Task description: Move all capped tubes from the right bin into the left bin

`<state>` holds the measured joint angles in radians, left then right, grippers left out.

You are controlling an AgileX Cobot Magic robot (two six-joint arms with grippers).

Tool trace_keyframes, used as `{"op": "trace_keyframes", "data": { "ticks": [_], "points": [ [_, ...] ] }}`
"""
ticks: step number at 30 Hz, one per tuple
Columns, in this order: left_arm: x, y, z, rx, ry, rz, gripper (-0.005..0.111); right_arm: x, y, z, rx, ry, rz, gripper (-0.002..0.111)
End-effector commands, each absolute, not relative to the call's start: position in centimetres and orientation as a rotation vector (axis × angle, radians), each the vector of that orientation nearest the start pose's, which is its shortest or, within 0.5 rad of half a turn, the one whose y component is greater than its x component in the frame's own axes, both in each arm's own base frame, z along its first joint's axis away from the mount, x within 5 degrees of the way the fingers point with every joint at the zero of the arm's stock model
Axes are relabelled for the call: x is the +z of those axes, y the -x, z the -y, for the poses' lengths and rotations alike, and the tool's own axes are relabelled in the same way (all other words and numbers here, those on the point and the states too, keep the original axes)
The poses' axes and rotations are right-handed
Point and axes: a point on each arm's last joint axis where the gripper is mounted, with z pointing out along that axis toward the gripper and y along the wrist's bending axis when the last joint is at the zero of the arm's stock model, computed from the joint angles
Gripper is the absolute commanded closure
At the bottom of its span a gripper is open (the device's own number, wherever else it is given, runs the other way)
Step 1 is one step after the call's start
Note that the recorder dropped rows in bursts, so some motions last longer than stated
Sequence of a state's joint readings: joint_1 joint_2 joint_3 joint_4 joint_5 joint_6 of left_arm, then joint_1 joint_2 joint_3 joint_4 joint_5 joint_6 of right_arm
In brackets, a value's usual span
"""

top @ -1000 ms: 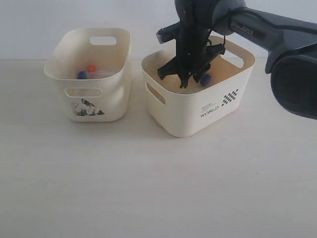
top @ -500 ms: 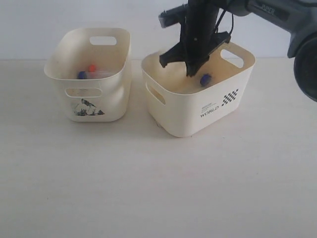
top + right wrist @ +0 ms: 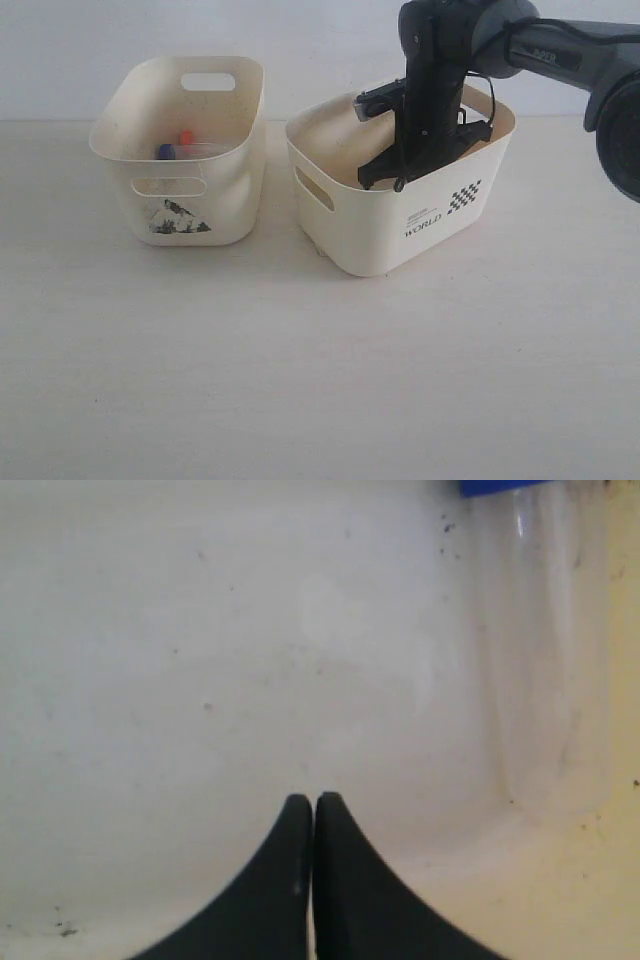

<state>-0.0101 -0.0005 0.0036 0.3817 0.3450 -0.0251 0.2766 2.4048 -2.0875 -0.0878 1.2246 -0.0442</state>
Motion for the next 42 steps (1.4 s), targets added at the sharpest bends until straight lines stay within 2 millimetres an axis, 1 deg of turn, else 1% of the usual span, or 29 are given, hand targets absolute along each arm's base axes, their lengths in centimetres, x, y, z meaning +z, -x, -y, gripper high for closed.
{"op": "trace_keyframes", "data": {
  "ticks": [1, 4, 19, 21, 22, 23, 26, 28, 29, 34, 37, 39, 42],
  "points": [
    [18.5, -5.3, -1.1, 0.339, -0.216, -1.800, 0.102, 14.8, -48.1, -11.9, -0.097, 0.502, -2.993, 0.108],
    [18.5, -5.3, -1.1, 0.339, -0.216, -1.800, 0.102, 14.2, -48.2, -11.7, -0.079, 0.485, -3.010, 0.108],
    [18.5, -5.3, -1.1, 0.339, -0.216, -1.800, 0.102, 14.6, -48.6, -11.8, -0.062, 0.477, -2.965, 0.107],
    [18.5, -5.3, -1.1, 0.339, -0.216, -1.800, 0.102, 14.6, -48.6, -11.8, -0.068, 0.481, -2.962, 0.099],
    [18.5, -5.3, -1.1, 0.339, -0.216, -1.800, 0.102, 14.6, -48.7, -11.8, -0.073, 0.485, -2.955, 0.091],
    [18.5, -5.3, -1.1, 0.339, -0.216, -1.800, 0.102, 14.6, -48.8, -11.8, -0.073, 0.485, -2.943, 0.080],
    [18.5, -5.3, -1.1, 0.339, -0.216, -1.800, 0.102, 14.7, -49.1, -12.0, -0.070, 0.473, -2.902, 0.034],
    [18.5, -5.3, -1.1, 0.339, -0.216, -1.800, 0.102, 14.7, -49.2, -11.9, -0.094, 0.460, -2.895, 0.018],
    [18.5, -5.3, -1.1, 0.339, -0.216, -1.800, 0.102, 14.7, -49.2, -11.9, -0.104, 0.459, -2.898, 0.015],
    [18.5, -5.3, -1.1, 0.339, -0.216, -1.800, 0.102, 15.0, -49.1, -11.5, -0.177, 0.482, -2.898, 0.015],
    [18.5, -5.3, -1.1, 0.339, -0.216, -1.800, 0.102, 15.9, -49.0, -11.7, -0.225, 0.509, -2.867, 0.015],
    [18.5, -5.3, -1.1, 0.339, -0.216, -1.800, 0.102, 17.0, -49.0, -11.9, -0.242, 0.521, -2.827, 0.015],
    [18.5, -5.3, -1.1, 0.339, -0.216, -1.800, 0.102, 17.6, -49.3, -11.9, -0.304, 0.550, -2.769, 0.015]
  ]
}}
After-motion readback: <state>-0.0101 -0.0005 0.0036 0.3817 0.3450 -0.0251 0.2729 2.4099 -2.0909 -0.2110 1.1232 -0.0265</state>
